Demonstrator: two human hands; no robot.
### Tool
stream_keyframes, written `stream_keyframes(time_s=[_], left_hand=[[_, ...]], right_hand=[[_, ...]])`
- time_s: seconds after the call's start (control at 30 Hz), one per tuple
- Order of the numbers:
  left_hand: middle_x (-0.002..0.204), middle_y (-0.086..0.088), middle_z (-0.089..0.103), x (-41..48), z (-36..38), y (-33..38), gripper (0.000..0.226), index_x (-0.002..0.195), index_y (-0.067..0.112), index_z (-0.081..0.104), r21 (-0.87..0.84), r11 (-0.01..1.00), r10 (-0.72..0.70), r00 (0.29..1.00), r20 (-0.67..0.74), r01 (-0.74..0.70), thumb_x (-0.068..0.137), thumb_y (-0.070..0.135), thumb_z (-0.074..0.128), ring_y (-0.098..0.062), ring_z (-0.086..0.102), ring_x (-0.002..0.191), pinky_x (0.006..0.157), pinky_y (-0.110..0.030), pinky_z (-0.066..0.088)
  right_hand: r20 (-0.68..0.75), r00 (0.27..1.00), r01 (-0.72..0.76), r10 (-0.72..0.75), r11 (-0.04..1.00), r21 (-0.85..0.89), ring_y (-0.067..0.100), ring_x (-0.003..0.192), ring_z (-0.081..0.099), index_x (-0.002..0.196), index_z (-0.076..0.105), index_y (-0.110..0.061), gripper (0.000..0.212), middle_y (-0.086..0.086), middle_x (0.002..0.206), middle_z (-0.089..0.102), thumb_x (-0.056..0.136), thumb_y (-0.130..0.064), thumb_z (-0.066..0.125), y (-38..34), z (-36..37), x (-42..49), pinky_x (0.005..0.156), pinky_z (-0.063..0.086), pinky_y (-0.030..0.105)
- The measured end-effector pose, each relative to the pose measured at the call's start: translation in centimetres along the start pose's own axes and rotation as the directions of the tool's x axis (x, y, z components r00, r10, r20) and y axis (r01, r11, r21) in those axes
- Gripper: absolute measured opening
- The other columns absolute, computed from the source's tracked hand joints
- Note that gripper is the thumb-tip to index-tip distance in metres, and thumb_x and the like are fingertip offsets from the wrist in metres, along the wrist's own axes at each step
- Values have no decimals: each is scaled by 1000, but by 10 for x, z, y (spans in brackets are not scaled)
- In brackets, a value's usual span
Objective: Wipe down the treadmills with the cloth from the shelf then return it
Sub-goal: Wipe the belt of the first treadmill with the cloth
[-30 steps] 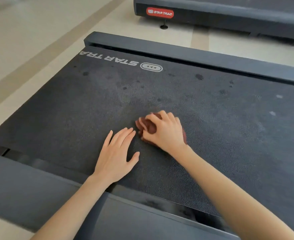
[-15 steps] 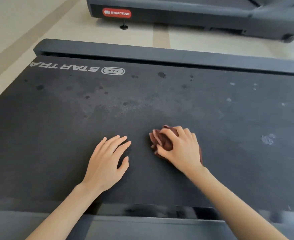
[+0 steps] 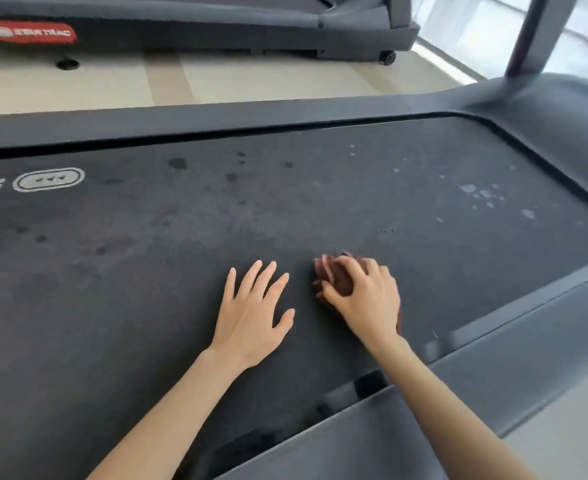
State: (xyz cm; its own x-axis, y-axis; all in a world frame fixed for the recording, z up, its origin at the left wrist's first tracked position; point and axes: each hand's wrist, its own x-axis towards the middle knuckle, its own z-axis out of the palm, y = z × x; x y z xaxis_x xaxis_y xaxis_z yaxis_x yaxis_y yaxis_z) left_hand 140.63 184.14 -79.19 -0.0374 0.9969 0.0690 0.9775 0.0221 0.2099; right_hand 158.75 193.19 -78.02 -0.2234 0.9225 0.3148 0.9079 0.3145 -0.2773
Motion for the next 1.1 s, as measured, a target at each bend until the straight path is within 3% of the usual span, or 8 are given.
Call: stream_keyframes(time_s=[0.17, 0.33, 0.4, 0.67, 0.77, 0.9, 0.97, 1.1], left_hand=[[153, -9, 29, -4, 0, 2, 67, 144, 17, 37, 40, 998, 45, 999, -6, -45, 88, 53, 27, -28, 19, 143, 114, -56, 14], [158, -6, 11, -4, 3, 0, 68, 150, 21, 19, 70, 996, 46, 999, 14, -47, 92, 56, 24, -25, 1, 146, 116, -53, 1], [158, -8, 13, -4, 4, 1, 68, 150, 19, 20, 69, 996, 50, 999, 3, -50, 91, 54, 25, -27, 3, 146, 116, -53, 1], [152, -14, 28, -5, 5, 0, 66, 144, 13, 35, 72, 994, 80, 997, -19, -78, 89, 49, 43, -32, 19, 143, 113, -57, 14], [155, -13, 23, -6, 4, 0, 68, 147, 14, 29, 93, 993, 74, 997, -2, -74, 91, 51, 35, -31, 13, 144, 114, -56, 10], [155, -13, 21, -6, 4, -1, 68, 148, 14, 28, 85, 994, 75, 997, 8, -75, 91, 52, 34, -32, 12, 144, 114, -56, 8], [153, -15, 26, -6, 5, 0, 66, 145, 13, 34, 72, 994, 78, 997, -9, -77, 91, 51, 38, -33, 17, 143, 113, -57, 11], [146, -18, 38, -6, 4, -1, 70, 137, 7, 47, 37, 995, 93, 995, -41, -92, 84, 51, 30, -35, 30, 138, 111, -59, 20]], right_hand=[[72, 970, 234, -233, 972, 0, 24, 91, 56, 112, 59, -37, 47, -6, 105, 60, 70, -57, 58, 49, -31, -49, 71, 43, 33], [-26, 923, -384, 384, 919, -85, 35, 108, 49, 119, 59, -30, 44, 10, 117, 57, 80, -50, 65, 87, -37, 12, 89, 40, 41], [-42, 886, -465, 463, 882, -81, 38, 107, 48, 122, 56, -29, 47, 14, 121, 53, 81, -54, 62, 69, -35, 8, 90, 40, 42], [114, 987, 125, -117, 990, -67, 28, 91, 55, 116, 60, -33, 50, 1, 105, 58, 73, -58, 60, 23, -38, -63, 74, 47, 38], [74, 972, -213, 225, 966, -145, 31, 107, 51, 122, 56, -32, 50, 5, 115, 56, 77, -54, 64, 57, -43, -20, 87, 45, 40], [6, 784, -615, 621, 779, -124, 41, 117, 42, 128, 45, -20, 52, 18, 129, 46, 88, -54, 52, 64, -43, 14, 99, 34, 48], [-3, 855, -511, 519, 840, -184, 39, 113, 45, 127, 45, -19, 55, 18, 124, 47, 87, -56, 51, 40, -31, 7, 96, 36, 46], [75, 996, 56, -45, 988, -143, 34, 97, 52, 120, 56, -28, 56, 8, 108, 56, 75, -61, 55, 3, -11, -27, 79, 45, 41]])
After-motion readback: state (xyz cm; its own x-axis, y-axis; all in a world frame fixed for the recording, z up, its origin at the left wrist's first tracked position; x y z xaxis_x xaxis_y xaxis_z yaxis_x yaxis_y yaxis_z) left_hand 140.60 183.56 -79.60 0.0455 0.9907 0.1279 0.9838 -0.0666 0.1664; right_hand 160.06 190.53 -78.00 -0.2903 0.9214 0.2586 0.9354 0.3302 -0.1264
